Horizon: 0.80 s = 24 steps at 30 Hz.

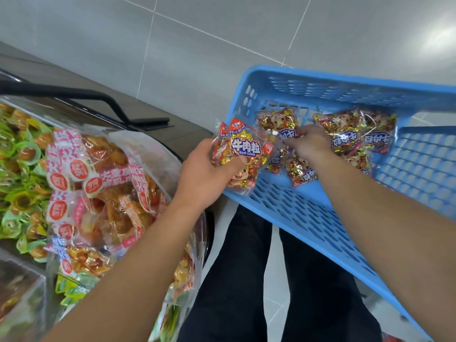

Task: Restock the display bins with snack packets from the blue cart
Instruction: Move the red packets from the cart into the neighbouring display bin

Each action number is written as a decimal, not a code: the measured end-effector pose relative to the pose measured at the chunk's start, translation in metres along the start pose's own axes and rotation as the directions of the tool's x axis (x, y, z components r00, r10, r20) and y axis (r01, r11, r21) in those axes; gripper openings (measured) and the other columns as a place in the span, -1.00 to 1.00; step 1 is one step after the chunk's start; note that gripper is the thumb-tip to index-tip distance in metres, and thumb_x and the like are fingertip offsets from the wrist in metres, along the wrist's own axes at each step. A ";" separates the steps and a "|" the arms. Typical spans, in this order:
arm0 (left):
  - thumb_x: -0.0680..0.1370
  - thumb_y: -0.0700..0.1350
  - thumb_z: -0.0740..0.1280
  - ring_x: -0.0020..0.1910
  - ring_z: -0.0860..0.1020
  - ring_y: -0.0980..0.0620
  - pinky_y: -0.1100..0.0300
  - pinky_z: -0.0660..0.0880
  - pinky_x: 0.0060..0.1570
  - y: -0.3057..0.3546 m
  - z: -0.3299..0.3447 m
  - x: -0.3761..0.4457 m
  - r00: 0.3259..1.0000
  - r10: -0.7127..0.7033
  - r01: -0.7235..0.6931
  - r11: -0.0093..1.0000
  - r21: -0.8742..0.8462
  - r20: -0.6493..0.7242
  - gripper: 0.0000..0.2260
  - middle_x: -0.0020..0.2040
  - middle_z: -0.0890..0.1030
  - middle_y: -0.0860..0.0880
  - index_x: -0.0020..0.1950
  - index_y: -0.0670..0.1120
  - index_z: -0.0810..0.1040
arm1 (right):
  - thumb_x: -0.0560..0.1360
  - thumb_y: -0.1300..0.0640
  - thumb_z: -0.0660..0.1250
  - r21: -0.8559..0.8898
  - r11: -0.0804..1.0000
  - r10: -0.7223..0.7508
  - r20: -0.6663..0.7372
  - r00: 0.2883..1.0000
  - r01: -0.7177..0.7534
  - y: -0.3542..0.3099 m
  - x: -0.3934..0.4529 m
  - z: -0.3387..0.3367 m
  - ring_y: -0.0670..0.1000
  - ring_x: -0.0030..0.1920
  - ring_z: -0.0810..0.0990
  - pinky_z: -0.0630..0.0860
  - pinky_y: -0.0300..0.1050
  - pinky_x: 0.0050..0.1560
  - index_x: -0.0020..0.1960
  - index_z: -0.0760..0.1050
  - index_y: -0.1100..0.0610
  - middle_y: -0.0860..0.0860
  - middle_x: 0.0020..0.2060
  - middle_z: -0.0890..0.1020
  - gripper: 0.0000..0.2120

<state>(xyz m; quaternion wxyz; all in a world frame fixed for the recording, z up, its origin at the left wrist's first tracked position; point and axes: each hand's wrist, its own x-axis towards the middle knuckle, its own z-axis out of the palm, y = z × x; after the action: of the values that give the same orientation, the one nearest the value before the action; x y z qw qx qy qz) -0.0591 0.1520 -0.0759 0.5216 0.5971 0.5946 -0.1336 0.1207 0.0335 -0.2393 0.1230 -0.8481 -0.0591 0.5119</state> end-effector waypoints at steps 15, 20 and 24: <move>0.29 0.19 0.52 0.01 0.71 -0.01 -0.14 0.61 0.11 0.000 0.027 -0.039 0.996 -0.071 0.059 0.974 -0.218 -0.049 -0.54 0.03 0.73 0.04 0.10 0.06 0.57 | 0.47 0.14 0.39 0.579 0.815 0.176 -0.207 0.962 -0.024 0.067 -0.049 -0.049 -0.07 -0.23 0.54 0.40 -0.33 -0.35 -0.12 0.60 0.02 -0.07 -0.21 0.63 -0.96; 0.48 -0.04 0.53 -0.04 0.72 0.01 -0.12 0.65 0.07 -0.003 0.038 -0.036 0.996 -0.084 0.068 0.955 -0.288 -0.044 -0.76 -0.01 0.74 0.01 0.09 -0.01 0.57 | 0.47 0.12 0.46 0.661 0.743 0.143 -0.011 0.990 -0.100 0.069 -0.035 -0.041 0.07 -0.07 0.70 0.64 0.02 0.02 0.10 0.49 0.12 0.10 -0.07 0.68 -0.74; 0.49 -0.06 0.52 -0.04 0.72 0.02 -0.09 0.65 0.06 -0.005 0.039 -0.025 0.998 -0.054 0.042 0.957 -0.289 -0.034 -0.74 0.01 0.74 0.00 0.12 -0.02 0.57 | 0.40 0.11 0.53 0.613 0.779 0.197 -0.043 0.980 -0.130 0.058 -0.022 -0.032 0.06 -0.06 0.64 0.59 -0.02 0.02 0.33 0.44 0.08 0.04 0.00 0.63 -0.46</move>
<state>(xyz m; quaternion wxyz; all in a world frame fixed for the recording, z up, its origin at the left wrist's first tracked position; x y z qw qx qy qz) -0.0524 0.1063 -0.0754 0.5869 0.5030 0.6328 -0.0457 0.1371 -0.0321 -0.2222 0.3466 -0.7911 0.1885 0.4674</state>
